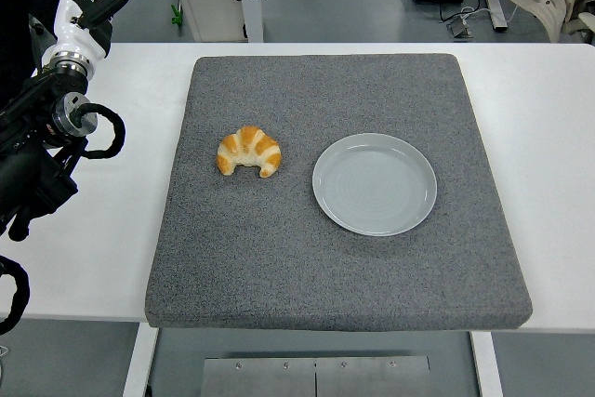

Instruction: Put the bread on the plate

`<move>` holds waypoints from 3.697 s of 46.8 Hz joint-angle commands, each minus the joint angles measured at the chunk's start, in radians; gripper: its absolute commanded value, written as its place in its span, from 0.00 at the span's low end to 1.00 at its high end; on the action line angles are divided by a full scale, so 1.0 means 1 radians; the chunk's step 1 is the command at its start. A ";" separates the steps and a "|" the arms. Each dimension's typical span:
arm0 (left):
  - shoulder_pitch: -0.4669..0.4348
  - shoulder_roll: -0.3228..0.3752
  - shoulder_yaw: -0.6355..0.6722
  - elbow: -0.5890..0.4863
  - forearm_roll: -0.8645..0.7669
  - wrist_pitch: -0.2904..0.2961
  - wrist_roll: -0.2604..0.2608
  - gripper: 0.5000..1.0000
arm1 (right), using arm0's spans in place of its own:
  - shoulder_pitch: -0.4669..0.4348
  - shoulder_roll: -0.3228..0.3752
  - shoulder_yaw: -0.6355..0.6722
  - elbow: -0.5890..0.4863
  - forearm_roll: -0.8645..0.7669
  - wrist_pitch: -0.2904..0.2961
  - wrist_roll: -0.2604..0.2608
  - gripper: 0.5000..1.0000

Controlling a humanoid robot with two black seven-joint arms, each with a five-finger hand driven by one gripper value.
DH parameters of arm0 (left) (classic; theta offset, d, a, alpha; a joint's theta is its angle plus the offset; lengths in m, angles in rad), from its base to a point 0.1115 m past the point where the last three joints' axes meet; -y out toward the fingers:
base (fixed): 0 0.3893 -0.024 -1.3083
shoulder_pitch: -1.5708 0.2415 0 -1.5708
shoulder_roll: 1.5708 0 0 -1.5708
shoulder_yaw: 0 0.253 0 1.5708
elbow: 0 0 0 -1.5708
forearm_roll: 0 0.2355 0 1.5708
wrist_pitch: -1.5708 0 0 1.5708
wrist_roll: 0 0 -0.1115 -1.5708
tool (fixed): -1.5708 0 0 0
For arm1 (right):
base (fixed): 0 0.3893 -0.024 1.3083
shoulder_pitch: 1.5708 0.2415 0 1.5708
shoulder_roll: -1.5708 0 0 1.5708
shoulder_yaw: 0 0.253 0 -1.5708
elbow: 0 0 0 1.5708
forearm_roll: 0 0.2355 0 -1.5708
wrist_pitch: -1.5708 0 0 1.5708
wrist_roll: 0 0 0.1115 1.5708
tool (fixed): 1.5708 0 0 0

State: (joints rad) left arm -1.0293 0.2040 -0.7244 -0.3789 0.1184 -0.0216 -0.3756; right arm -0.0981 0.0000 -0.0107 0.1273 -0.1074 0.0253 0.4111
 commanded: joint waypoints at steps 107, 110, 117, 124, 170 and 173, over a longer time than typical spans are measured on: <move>-0.078 0.351 0.531 -0.785 0.984 0.008 0.285 0.93 | 0.000 0.000 0.000 0.000 0.000 0.001 0.000 1.00; -0.083 0.350 0.560 -0.788 1.001 0.011 0.296 0.93 | 0.000 0.000 0.000 0.000 0.000 -0.001 0.000 1.00; -0.074 0.344 0.586 -0.792 1.087 0.026 0.297 0.93 | 0.000 0.000 0.000 0.000 0.000 0.001 0.000 1.00; -0.063 0.341 0.591 -0.793 1.096 0.098 0.299 0.93 | 0.000 0.000 0.000 0.000 0.000 -0.001 0.000 1.00; -0.048 0.282 0.735 -0.775 1.124 0.259 0.299 0.79 | 0.000 0.000 0.000 0.000 0.000 -0.001 0.000 1.00; -0.048 0.279 0.735 -0.770 1.127 0.261 0.299 0.78 | 0.000 0.000 0.000 0.000 0.000 -0.001 0.000 1.00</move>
State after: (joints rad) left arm -1.0769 0.4864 0.0106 -1.1529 1.2434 0.2360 -0.0767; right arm -0.0979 0.0000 -0.0107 0.1273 -0.1074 0.0253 0.4111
